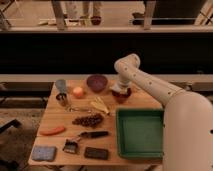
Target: Wipe red bowl with towel
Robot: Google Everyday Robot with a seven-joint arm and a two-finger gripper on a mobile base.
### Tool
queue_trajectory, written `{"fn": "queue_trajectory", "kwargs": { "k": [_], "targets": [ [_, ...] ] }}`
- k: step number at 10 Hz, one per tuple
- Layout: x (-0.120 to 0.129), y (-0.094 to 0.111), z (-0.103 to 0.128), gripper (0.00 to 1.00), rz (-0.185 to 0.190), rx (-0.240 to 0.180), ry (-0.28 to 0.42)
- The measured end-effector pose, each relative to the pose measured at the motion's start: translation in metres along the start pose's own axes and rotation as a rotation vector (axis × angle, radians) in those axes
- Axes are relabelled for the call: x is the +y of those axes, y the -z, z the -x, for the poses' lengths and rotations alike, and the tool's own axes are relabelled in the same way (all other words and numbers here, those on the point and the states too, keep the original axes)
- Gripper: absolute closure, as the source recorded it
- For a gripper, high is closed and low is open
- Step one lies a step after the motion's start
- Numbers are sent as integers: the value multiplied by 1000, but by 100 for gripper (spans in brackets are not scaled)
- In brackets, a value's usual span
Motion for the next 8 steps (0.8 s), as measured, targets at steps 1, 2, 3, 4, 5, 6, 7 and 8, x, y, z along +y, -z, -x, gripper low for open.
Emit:
{"fn": "queue_trajectory", "kwargs": {
  "k": [1, 2, 3, 4, 5, 6, 7, 8],
  "targets": [
    [7, 1, -1, 100, -3, 6, 2],
    [18, 2, -1, 100, -6, 15, 7],
    [26, 3, 2, 100, -5, 23, 18],
    [34, 5, 7, 100, -6, 33, 32],
    [37, 6, 7, 100, -8, 41, 34],
    [40, 6, 5, 100, -12, 55, 27],
    [41, 7, 3, 100, -20, 69, 10],
    [40, 8, 0, 100, -30, 75, -9]
  ]
}}
